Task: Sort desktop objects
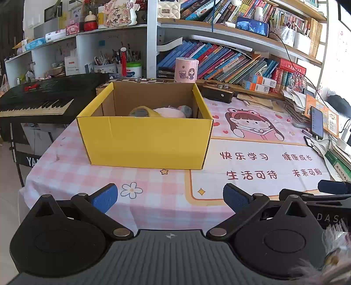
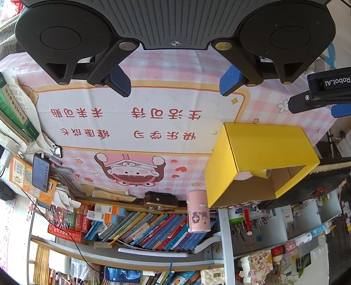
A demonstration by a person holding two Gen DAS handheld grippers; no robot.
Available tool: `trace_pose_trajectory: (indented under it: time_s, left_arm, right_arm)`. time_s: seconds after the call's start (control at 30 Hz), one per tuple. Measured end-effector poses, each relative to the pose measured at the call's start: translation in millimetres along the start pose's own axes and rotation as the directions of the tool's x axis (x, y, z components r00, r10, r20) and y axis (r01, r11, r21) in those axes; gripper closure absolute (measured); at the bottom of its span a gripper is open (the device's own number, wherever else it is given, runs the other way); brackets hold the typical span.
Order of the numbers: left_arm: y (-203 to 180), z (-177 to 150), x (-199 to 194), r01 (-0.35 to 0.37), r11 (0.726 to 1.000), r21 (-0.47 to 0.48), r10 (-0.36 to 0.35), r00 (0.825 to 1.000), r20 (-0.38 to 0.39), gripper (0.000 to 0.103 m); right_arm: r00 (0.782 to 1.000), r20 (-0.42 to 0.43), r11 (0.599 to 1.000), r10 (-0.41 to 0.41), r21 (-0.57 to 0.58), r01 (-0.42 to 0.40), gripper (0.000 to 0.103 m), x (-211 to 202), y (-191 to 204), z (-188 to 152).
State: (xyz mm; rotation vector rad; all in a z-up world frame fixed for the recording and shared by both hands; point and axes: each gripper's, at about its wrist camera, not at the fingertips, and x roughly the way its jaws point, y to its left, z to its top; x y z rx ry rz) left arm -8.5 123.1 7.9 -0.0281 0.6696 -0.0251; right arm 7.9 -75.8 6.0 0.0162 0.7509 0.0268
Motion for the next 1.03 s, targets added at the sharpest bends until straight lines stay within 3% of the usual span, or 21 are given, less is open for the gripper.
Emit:
trace_pose_trajectory:
  time_s: [1.03]
  left_arm:
    - [-2.2, -2.9, 1.5, -0.030, 1.000, -0.008, 0.029, 0.999, -0.040, 0.000]
  right_arm:
    - [1.000, -0.016, 1.000, 0.005, -0.005, -0.005, 0.013, 1.3, -2.4, -5.5]
